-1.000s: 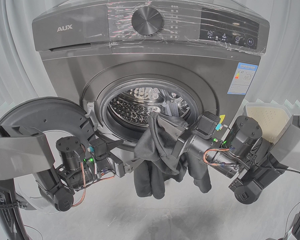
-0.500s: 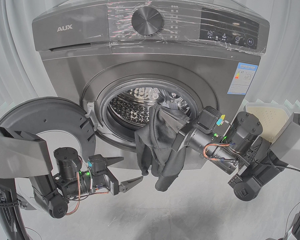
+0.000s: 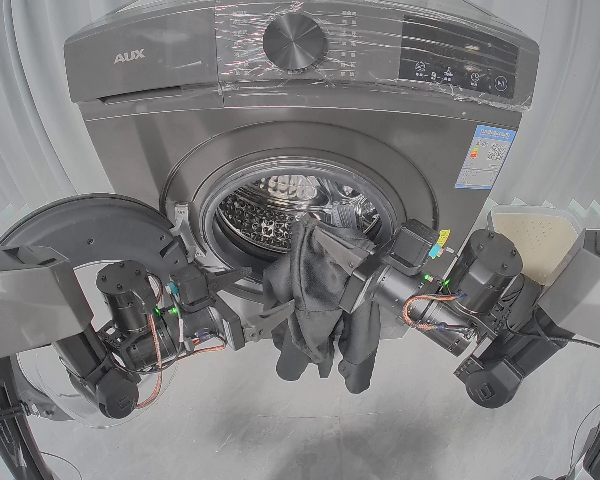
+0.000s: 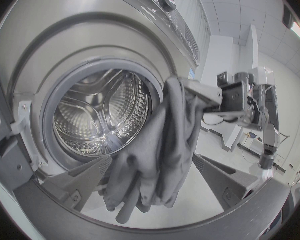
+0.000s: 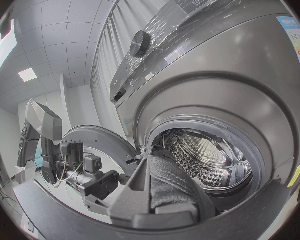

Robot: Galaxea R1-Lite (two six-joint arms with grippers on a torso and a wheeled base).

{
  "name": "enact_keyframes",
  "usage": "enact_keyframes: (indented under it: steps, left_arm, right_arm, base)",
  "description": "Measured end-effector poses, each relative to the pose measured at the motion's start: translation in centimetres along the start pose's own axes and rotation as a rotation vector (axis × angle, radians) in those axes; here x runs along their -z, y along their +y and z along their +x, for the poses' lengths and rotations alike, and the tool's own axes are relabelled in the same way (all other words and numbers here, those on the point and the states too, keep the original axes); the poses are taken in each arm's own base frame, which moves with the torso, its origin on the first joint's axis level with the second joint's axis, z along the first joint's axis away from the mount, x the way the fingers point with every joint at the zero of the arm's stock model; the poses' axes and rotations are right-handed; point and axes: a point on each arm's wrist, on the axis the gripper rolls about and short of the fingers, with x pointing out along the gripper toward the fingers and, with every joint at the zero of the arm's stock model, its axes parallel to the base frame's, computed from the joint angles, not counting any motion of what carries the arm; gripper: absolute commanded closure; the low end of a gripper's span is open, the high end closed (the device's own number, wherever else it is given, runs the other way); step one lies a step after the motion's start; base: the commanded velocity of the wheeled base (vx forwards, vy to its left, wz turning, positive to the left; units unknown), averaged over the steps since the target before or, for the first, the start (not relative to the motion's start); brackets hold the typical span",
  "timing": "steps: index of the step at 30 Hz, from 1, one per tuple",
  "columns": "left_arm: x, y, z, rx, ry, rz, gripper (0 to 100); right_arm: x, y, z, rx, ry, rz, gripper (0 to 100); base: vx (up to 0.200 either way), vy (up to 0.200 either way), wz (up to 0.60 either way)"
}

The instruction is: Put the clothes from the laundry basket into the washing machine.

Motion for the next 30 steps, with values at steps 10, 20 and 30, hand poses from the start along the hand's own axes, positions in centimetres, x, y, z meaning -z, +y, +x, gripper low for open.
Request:
enact_keyframes:
  steps: [10,20,30]
  left_arm:
    - [-2.0,-1.2,0.5,0.039,-0.068,-0.027,0]
    - [-2.8,-1.5,2.0,0.079,-0.109,-0.031,0]
    - [-1.6,-1.6,3.9,0.087,-0.102,-0.042,100]
  right_arm:
    - [0.1,0.2,-0.1,0.004,0.006,0.002,100]
    - [0.3,0.4,0.0,0.019,0.009,0.005,100]
    - [0.5,0.6,-0.1,0.016,0.014,0.006,100]
  base:
    - [0.0,0.0,0.0]
    - [0.0,0.0,0.0]
    - [0.0,0.0,0.0]
